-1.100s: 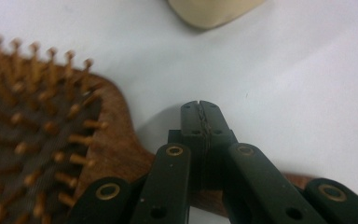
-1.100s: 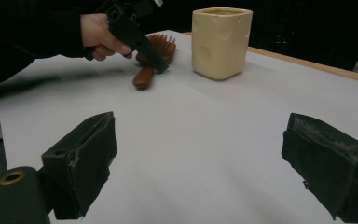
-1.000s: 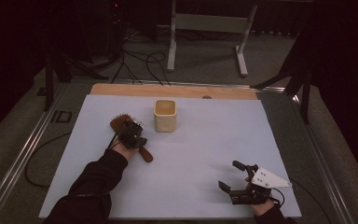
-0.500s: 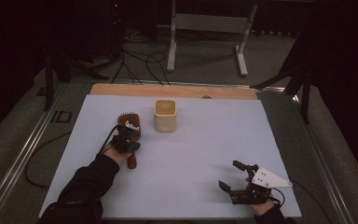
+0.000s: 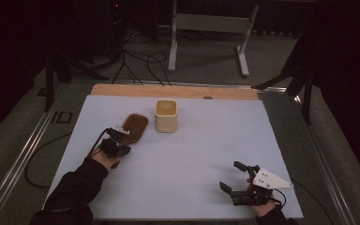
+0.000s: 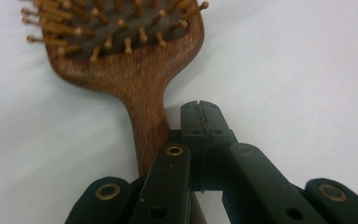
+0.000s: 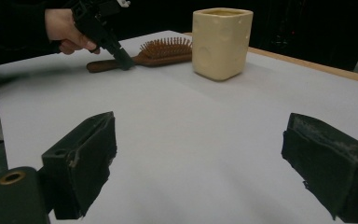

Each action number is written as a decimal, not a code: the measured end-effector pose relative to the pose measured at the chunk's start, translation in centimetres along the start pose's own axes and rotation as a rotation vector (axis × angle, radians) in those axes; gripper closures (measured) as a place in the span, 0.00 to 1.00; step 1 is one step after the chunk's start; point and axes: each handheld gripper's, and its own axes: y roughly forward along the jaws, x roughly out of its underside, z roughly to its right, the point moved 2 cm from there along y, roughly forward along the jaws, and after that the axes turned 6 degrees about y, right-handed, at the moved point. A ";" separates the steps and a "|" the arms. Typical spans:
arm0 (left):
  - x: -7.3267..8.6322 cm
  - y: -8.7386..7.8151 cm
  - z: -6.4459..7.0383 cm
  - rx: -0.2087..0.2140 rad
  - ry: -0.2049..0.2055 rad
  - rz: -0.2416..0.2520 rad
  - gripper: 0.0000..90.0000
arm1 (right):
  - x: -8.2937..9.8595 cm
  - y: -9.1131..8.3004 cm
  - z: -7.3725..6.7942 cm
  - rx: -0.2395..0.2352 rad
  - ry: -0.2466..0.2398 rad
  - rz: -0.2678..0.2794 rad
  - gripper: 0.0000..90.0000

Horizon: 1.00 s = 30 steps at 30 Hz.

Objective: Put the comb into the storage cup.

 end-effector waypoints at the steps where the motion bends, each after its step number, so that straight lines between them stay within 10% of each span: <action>1: 0.1 -0.1 -0.1 -0.003 -0.001 -0.003 1.00 | 0.0 0.0 0.0 0.001 0.000 0.000 0.11; 15: 1.2 -1.0 -1.7 -0.024 0.012 -0.041 1.00 | 0.0 0.0 0.0 0.001 0.003 -0.002 0.11; 30: 1.4 -3.1 -2.0 0.063 0.098 -0.057 1.00 | 0.0 0.0 0.0 0.000 0.003 -0.001 0.11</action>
